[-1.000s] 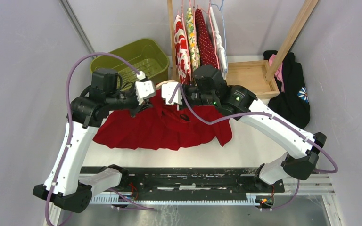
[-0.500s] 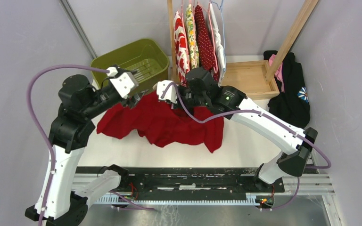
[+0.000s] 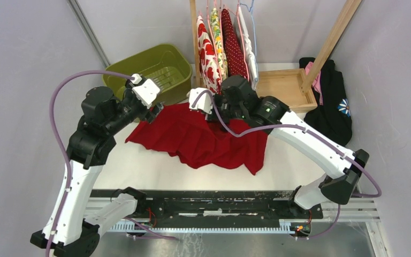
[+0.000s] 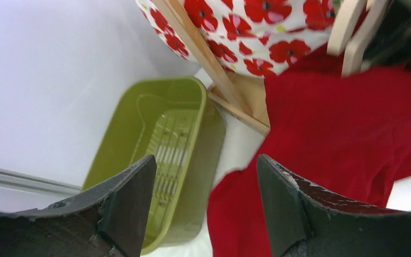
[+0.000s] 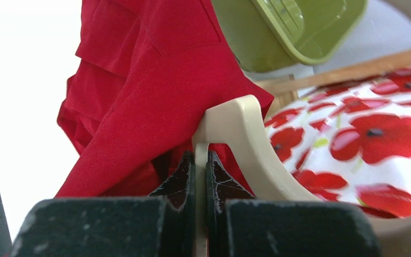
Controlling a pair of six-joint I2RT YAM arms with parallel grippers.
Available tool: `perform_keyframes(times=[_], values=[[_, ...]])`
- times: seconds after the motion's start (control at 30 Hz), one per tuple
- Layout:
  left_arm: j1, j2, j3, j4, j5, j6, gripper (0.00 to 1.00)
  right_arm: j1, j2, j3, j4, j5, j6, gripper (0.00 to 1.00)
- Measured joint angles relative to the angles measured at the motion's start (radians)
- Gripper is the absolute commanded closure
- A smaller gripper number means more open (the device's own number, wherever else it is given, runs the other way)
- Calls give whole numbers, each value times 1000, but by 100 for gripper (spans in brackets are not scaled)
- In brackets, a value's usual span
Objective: Remove the skirt from the hanger
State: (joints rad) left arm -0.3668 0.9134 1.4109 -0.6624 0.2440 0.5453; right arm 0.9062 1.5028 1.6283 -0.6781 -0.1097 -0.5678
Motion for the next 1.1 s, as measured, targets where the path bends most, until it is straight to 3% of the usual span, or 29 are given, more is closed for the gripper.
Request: perform_keyframes(times=[0.3, 0.4, 0.63, 0.77, 1.1], values=[[0, -12, -94, -8, 32, -84, 23, -60, -55, -2, -19, 36, -21, 99], [0, -14, -103, 18, 106, -126, 24, -60, -55, -2, -19, 35, -22, 99], [0, 30, -106, 206, 389, -353, 15, -60, -53, 2, -18, 35, -21, 99], [0, 29, -174, 312, 444, -470, 21, -60, -43, 12, -18, 34, -21, 99], [-100, 66, -234, 433, 358, -671, 19, -60, -19, 27, -7, 40, -24, 99]])
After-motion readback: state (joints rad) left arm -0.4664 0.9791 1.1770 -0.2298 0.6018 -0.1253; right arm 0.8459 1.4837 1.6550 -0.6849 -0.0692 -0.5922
